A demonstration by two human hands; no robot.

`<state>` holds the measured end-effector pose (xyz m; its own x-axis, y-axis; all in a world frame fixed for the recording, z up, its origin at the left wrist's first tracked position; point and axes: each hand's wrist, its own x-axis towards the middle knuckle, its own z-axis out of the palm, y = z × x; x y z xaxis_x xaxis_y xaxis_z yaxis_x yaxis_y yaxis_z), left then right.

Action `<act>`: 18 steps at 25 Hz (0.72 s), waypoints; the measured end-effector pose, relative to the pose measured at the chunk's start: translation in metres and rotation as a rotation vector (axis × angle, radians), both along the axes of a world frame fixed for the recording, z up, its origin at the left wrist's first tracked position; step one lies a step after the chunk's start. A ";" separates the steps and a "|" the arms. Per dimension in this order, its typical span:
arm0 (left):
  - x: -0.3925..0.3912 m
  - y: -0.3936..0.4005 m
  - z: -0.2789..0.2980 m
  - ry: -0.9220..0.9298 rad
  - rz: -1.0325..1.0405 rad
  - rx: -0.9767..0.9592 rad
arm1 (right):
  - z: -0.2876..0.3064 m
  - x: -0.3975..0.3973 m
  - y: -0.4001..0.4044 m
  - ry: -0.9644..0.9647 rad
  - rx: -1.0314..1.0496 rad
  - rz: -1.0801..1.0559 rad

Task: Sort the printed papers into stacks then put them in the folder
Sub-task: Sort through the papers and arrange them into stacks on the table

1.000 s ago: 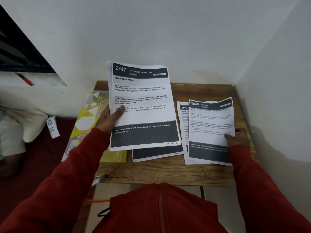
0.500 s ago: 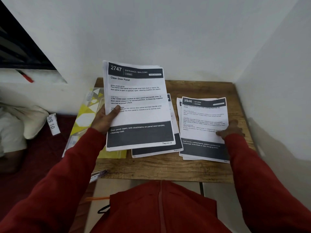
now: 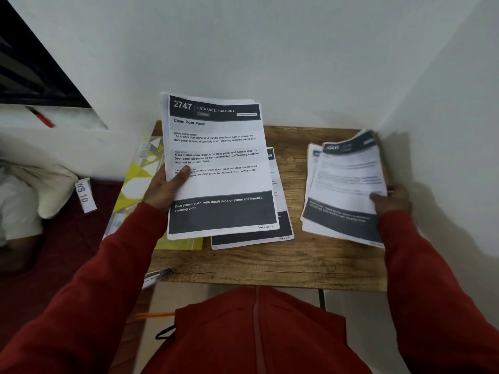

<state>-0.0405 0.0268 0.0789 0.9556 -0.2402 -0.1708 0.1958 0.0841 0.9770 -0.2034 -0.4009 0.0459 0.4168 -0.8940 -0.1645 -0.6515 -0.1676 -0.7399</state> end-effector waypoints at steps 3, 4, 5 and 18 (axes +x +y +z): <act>0.000 0.011 -0.001 -0.005 0.009 0.001 | 0.031 0.010 0.001 -0.214 -0.058 0.040; 0.001 0.016 -0.003 0.000 0.019 0.001 | 0.038 0.016 0.003 -0.275 -0.056 0.067; 0.001 0.022 -0.005 0.004 0.038 0.005 | 0.044 0.023 0.005 -0.330 -0.041 0.099; -0.014 0.100 -0.012 0.017 0.248 0.051 | -0.034 0.095 0.142 0.016 0.185 0.456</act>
<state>-0.0544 0.1268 0.0670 0.9810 0.0102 -0.1936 0.1921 0.0823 0.9779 -0.1080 -0.2588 0.0123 0.7551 -0.5762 -0.3127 -0.5537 -0.3052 -0.7748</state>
